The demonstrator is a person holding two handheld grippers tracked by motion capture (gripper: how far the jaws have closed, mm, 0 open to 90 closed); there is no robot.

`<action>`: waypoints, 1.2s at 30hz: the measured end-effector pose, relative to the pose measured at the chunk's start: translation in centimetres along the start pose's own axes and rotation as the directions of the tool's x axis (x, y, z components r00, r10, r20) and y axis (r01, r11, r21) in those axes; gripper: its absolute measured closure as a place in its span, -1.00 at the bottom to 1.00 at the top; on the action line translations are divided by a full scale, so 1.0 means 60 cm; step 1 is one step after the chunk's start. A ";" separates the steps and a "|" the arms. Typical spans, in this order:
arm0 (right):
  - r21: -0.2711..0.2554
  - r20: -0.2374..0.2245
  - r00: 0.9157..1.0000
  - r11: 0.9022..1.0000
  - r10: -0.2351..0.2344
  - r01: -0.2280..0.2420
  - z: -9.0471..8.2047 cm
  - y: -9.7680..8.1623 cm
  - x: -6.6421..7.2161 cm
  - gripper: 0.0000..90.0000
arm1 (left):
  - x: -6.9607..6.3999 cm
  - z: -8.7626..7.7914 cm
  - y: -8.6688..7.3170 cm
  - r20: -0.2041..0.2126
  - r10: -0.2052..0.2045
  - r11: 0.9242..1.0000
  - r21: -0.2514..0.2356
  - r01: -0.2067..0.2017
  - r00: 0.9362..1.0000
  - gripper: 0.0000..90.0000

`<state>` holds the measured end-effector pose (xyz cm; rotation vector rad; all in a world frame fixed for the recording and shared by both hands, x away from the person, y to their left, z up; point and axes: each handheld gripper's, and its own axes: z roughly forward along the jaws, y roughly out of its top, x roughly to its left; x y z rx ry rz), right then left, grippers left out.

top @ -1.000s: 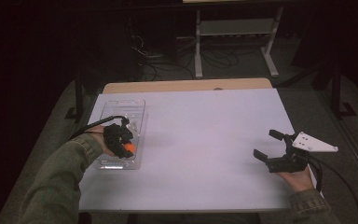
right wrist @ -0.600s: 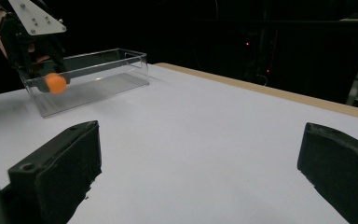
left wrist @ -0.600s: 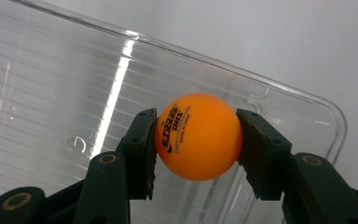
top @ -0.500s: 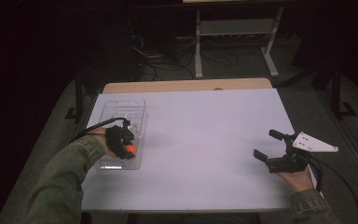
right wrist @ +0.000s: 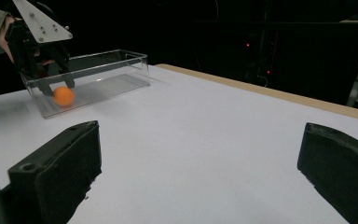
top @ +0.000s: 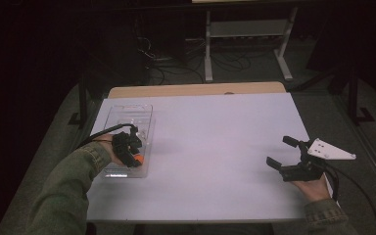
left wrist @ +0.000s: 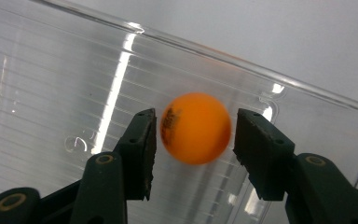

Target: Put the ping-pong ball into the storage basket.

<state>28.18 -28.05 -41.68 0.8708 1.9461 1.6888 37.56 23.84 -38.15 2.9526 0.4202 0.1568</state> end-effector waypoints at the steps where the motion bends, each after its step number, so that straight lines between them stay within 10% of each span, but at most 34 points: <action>1: 0.000 0.000 1.000 1.000 -0.001 0.001 0.000 0.000 0.000 -1.00 | 0.001 -0.001 0.000 -0.002 -0.006 1.000 0.000 0.006 1.000 0.03; 14: 0.003 0.001 1.000 1.000 0.000 0.000 0.001 0.000 0.000 -1.00 | 0.002 -0.022 -0.011 -0.063 -0.048 0.998 -0.031 0.046 0.997 -0.31; 22: 0.003 0.000 1.000 1.000 0.000 0.000 0.000 0.000 0.001 -1.00 | 0.007 -0.034 -0.016 -0.136 -0.112 0.992 -0.064 0.104 0.984 -0.70; 36: 0.003 0.001 1.000 1.000 -0.001 0.001 0.000 0.000 0.001 -1.00 | 0.012 -0.052 -0.027 -0.120 -0.174 0.974 -0.165 0.153 0.977 -1.00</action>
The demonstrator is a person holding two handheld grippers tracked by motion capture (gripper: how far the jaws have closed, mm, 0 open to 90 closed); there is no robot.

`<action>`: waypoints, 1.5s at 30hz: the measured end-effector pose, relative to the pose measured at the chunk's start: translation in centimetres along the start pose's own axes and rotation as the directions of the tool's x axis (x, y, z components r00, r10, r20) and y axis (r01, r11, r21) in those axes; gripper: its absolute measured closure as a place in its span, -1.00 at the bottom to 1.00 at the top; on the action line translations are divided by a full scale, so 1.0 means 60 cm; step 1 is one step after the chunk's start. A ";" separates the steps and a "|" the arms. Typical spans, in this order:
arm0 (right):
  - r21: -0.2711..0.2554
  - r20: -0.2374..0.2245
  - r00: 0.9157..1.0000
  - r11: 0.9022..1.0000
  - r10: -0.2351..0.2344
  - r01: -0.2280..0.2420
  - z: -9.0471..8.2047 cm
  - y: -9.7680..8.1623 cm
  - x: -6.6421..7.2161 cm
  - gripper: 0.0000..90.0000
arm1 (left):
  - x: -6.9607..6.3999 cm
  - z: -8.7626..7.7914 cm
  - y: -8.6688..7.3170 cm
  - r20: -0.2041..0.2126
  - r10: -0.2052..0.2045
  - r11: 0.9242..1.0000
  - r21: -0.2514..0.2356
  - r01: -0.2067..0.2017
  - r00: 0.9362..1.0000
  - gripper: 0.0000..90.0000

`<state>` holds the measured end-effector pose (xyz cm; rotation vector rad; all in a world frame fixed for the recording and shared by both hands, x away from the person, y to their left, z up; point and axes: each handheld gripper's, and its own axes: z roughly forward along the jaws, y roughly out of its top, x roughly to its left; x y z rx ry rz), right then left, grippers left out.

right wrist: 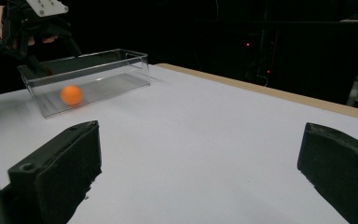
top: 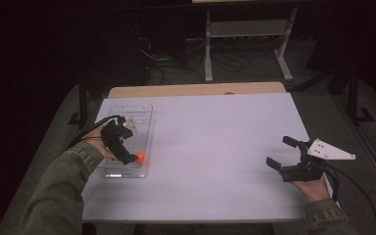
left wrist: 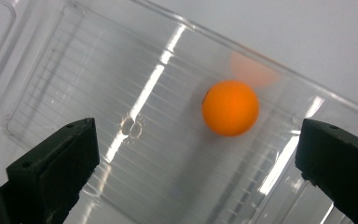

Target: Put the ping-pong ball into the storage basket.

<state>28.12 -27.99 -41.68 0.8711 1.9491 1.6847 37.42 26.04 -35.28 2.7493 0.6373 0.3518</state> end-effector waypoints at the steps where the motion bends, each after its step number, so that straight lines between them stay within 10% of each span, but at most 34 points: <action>1: 0.000 0.000 1.000 1.000 0.000 0.000 0.000 0.000 0.000 -1.00 | 0.000 -0.001 -0.001 -0.001 -0.002 1.000 -0.002 0.002 1.000 -1.00; 26: 0.001 0.001 1.000 1.000 -0.001 0.001 0.001 0.000 0.001 -1.00 | -0.021 -0.018 -0.027 -0.010 -0.026 0.990 -0.142 0.024 1.000 -1.00; 36: 0.002 0.001 1.000 1.000 0.000 0.000 0.001 -0.001 0.000 -1.00 | -0.030 -0.027 -0.044 0.000 -0.040 0.974 -0.224 0.039 0.999 -1.00; 45: 0.005 0.005 1.000 1.000 0.001 -0.001 0.001 -0.001 0.000 -1.00 | -0.034 -0.040 -0.058 0.030 -0.055 0.944 -0.325 0.061 0.998 -1.00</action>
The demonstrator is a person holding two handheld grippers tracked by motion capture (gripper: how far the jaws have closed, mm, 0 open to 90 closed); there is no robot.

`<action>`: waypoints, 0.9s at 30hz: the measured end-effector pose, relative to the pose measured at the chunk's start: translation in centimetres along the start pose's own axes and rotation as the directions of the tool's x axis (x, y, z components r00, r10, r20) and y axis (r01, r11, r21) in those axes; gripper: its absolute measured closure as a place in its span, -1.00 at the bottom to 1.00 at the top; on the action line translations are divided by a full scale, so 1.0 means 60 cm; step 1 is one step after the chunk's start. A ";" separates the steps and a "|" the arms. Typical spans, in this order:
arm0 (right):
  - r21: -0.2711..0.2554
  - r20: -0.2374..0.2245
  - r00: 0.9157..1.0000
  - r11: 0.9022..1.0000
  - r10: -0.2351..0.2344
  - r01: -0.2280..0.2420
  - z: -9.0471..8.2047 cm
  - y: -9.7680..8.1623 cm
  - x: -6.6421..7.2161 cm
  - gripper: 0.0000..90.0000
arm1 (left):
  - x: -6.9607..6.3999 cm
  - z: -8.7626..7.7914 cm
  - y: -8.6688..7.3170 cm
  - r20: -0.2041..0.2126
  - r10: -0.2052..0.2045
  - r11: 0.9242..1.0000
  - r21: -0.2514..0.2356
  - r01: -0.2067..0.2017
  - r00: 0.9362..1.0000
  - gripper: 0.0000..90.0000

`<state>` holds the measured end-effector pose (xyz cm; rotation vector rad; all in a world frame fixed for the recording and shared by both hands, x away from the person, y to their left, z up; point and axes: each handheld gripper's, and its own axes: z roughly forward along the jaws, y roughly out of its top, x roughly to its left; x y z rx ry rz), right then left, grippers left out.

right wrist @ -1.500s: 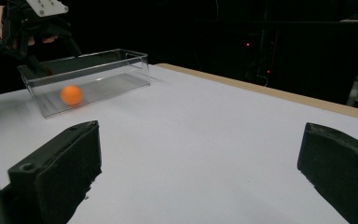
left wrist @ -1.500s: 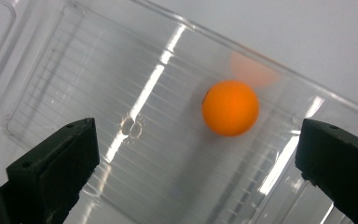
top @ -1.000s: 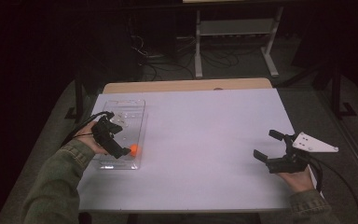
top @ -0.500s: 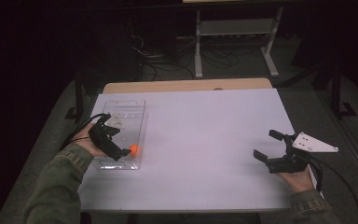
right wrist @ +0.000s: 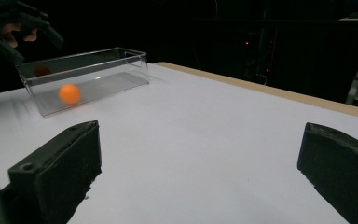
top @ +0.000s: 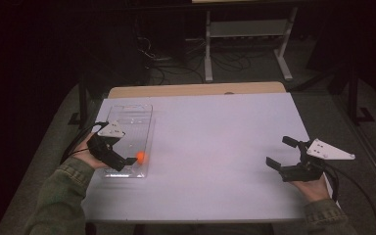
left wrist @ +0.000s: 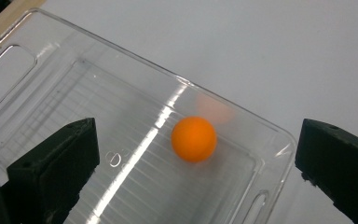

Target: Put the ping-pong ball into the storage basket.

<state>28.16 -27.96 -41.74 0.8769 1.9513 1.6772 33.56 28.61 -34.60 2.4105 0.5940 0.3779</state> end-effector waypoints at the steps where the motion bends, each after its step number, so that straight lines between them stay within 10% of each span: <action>1: 0.000 0.000 1.000 1.000 0.000 0.000 0.000 0.000 0.000 -1.00 | -0.001 -0.001 -0.001 -0.003 0.000 1.000 -0.005 0.000 1.000 -1.00; 27: 0.008 -0.003 1.000 1.000 -0.002 0.002 0.002 -0.001 0.002 -1.00 | -0.015 -0.011 -0.046 -0.033 -0.075 0.981 -0.184 0.068 0.997 -1.00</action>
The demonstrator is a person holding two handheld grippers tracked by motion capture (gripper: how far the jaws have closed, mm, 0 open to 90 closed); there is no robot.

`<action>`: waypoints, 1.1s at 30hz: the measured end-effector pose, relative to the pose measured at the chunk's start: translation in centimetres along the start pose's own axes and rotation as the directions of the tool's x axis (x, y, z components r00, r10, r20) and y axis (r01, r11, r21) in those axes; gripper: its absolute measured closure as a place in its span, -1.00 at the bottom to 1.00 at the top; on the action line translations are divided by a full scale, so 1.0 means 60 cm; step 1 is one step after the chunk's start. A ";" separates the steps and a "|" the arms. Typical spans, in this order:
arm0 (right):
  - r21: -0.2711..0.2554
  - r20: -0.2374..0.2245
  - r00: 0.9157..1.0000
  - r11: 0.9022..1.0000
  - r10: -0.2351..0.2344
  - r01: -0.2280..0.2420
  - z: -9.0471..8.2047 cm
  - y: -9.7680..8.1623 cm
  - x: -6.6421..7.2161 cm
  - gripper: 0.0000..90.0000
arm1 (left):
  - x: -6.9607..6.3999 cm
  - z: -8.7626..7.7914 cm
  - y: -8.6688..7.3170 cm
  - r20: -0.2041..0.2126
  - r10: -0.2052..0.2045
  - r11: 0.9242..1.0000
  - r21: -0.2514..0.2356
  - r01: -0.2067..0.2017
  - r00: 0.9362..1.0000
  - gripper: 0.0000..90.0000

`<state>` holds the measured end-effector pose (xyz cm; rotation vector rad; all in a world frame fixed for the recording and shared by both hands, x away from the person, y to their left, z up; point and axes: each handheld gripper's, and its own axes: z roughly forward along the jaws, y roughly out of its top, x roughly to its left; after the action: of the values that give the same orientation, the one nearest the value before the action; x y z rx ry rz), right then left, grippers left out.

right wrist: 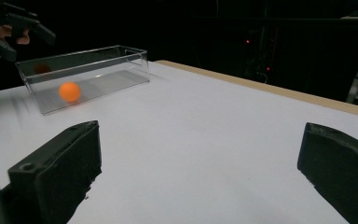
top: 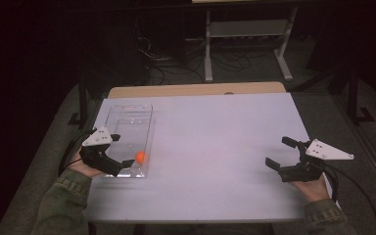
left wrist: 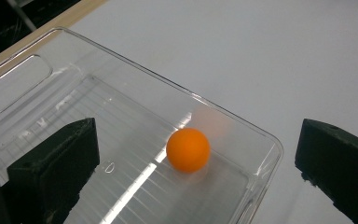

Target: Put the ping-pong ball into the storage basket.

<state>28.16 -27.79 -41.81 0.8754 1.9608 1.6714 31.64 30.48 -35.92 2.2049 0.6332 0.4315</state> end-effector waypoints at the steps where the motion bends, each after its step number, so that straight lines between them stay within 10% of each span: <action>1: 0.000 0.000 1.000 1.000 0.000 0.000 0.000 0.000 0.000 -1.00 | 0.000 -0.001 -0.001 -0.004 -0.002 1.000 -0.007 0.002 1.000 -1.00; 15: 0.006 0.000 1.000 1.000 -0.004 0.004 0.003 -0.001 0.000 -1.00 | -0.009 -0.006 -0.027 -0.039 -0.049 0.992 -0.123 0.043 0.998 -1.00; 33: 0.019 -0.004 1.000 1.000 -0.006 0.006 0.005 -0.002 0.001 -1.00 | -0.016 -0.014 -0.063 -0.060 -0.122 0.956 -0.275 0.101 0.991 -1.00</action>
<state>28.30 -27.56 -41.99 0.8728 1.9830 1.6544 29.30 32.56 -38.39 1.8905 0.6925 0.5133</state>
